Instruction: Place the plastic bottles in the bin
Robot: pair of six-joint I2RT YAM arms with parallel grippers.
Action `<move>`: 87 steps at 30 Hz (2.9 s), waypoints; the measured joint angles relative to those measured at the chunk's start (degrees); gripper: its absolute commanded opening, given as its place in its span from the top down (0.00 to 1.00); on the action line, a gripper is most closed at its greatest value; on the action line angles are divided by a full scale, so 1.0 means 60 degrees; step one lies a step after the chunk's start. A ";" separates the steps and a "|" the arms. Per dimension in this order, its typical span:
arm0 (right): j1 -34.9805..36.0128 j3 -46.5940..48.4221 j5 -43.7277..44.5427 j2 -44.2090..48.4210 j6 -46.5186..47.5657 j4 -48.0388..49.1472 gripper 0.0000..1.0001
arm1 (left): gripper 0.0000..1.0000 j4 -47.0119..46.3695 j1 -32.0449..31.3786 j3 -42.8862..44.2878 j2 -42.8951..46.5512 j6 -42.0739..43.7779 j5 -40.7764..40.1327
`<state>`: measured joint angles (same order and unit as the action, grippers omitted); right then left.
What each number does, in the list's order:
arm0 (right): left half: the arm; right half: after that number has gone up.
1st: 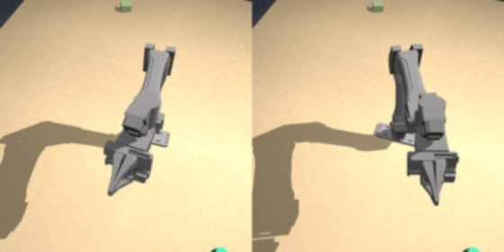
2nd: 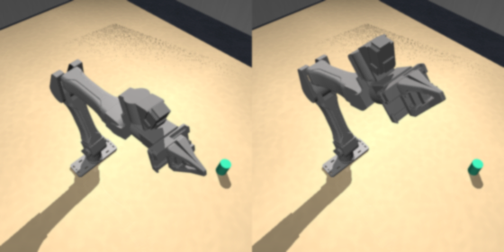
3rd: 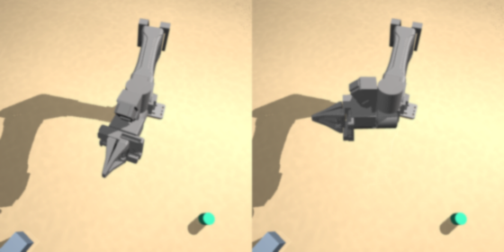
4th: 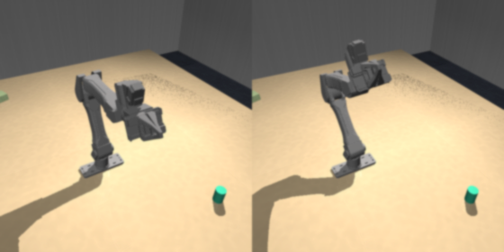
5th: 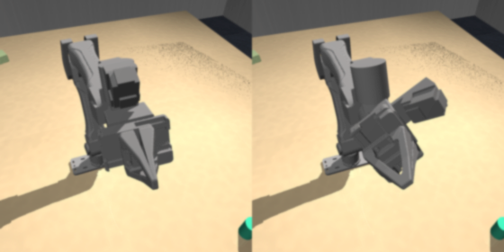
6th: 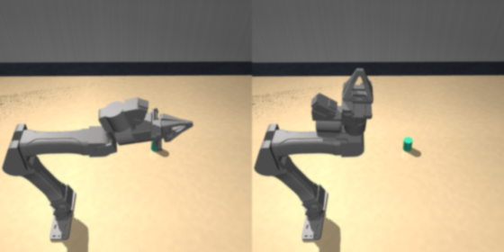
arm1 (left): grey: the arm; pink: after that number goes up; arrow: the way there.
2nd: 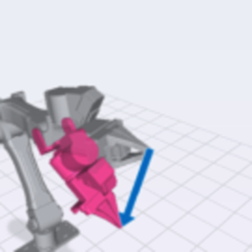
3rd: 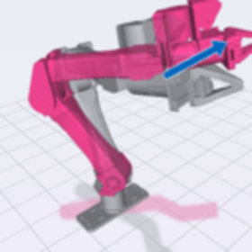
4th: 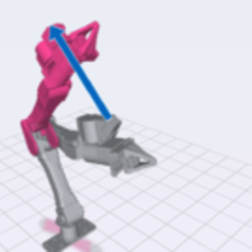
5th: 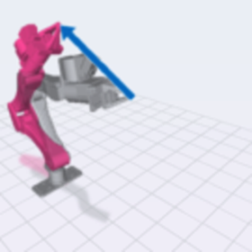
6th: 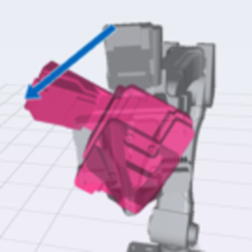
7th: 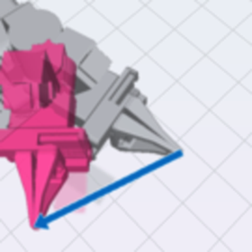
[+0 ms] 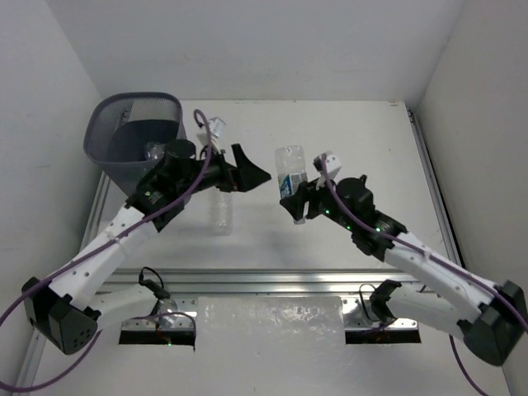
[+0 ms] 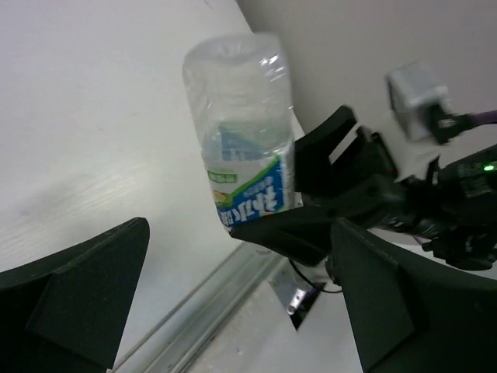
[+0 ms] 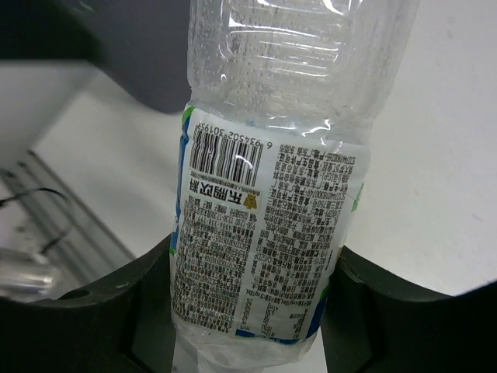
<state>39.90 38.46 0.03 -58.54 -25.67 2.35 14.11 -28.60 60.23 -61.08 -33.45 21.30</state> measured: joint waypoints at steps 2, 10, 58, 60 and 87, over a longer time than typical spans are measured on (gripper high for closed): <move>0.0011 -0.0047 -0.0426 0.0820 -0.0120 0.0095 0.71 | 0.00 -0.0506 -0.0525 -0.0040 -0.0364 -0.0233 0.0029; 0.0018 0.0186 -0.1894 0.2044 -0.0597 -0.0310 0.68 | 0.04 -0.2721 -0.2069 0.0299 -0.1810 -0.0925 -0.0120; 0.2109 0.7792 0.1858 -1.0433 -0.2466 -0.3701 0.78 | 0.00 0.3923 0.4736 0.3366 0.1351 0.1665 -0.3381; 0.2109 0.5606 0.2051 -0.8867 -0.2197 -0.3031 0.79 | 0.00 0.3497 0.4029 0.2579 0.1606 0.1665 -0.2637; 0.1825 -0.0663 0.0069 0.3016 0.0255 0.0284 0.01 | 1.00 0.1056 -0.2153 0.2350 -0.1217 0.0386 -0.3009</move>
<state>50.85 34.48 0.45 -40.45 -24.14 4.05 20.45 -41.52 74.32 -68.38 -31.14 3.25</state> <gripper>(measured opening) 0.986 0.488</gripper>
